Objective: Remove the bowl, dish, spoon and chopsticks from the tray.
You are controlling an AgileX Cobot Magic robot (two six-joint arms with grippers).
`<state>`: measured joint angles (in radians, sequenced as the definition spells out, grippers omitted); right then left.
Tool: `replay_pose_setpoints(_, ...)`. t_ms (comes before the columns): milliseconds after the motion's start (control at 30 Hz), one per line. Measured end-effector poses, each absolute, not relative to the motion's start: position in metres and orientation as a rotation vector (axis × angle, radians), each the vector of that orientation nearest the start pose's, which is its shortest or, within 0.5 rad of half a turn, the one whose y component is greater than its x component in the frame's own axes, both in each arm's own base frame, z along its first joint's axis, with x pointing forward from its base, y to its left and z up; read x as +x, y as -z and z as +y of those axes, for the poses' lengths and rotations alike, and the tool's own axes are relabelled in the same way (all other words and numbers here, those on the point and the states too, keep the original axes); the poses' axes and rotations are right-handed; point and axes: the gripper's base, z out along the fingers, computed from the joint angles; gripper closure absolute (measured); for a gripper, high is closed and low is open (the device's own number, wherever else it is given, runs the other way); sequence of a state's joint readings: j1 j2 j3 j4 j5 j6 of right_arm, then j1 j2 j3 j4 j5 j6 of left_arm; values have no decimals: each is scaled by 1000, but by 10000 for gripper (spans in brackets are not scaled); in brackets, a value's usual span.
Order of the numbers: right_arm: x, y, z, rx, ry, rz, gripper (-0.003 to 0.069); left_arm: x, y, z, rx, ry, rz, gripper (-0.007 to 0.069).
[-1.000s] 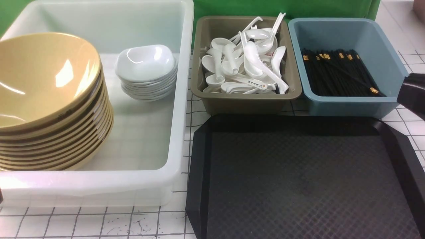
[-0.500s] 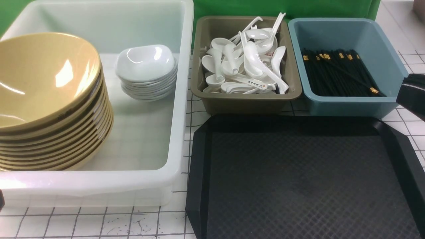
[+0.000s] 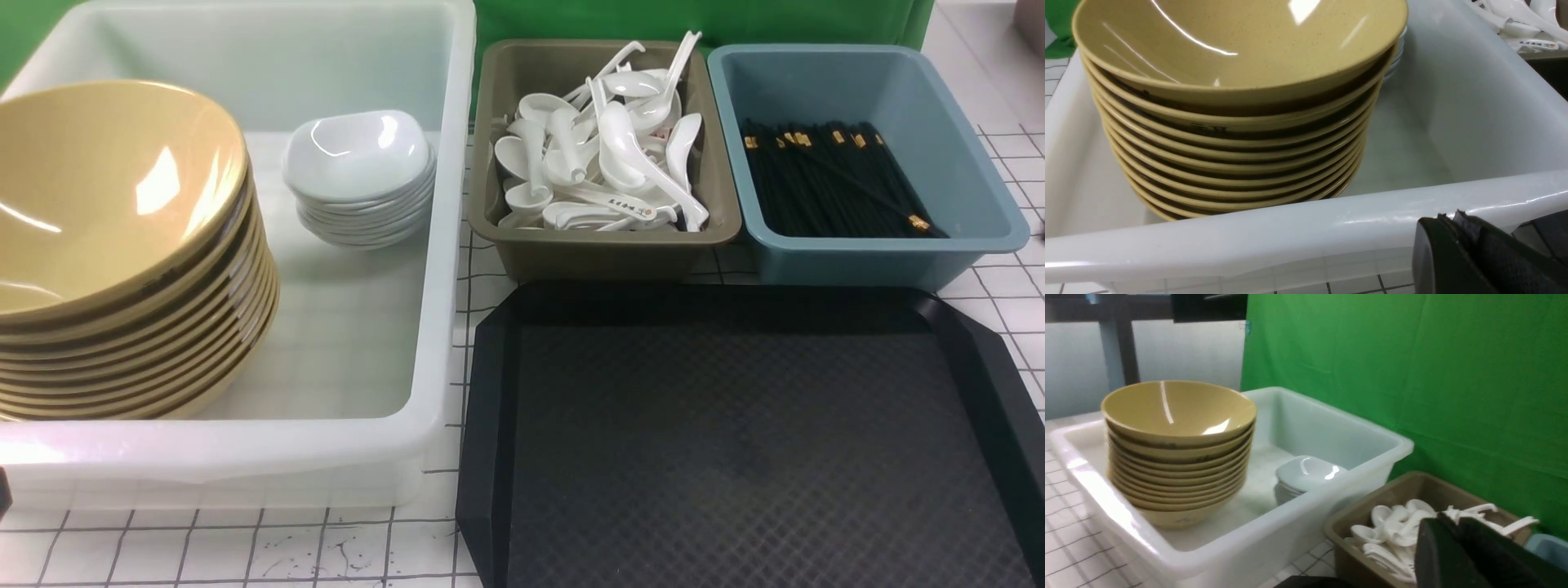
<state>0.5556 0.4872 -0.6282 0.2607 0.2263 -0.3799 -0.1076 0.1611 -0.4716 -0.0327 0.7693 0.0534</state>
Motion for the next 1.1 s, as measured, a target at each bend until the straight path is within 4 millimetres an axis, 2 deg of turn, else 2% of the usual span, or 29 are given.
replay_pose_setpoints(67,81,-348,45,-467,-321,1481,617,34,-291,-6,149,74,1937,637)
replay_pose_setpoints(300,74,-262,9,-124,-76,1628,624,34,-291,-6,149,74,1938,637)
replay_pose_setpoints(500,59,-204,-4,28,51,1683,624,34,-291,-6,149,73,1938,637)
replay_pose_setpoints(600,56,-189,-5,47,63,1698,624,34,-291,-6,149,73,1938,637)
replay_pose_setpoints(800,54,-177,-6,93,51,1803,624,34,-291,-6,149,73,1938,637)
replay_pose_setpoints(1100,54,-176,-6,95,53,1809,624,34,-291,-6,149,73,1938,637)
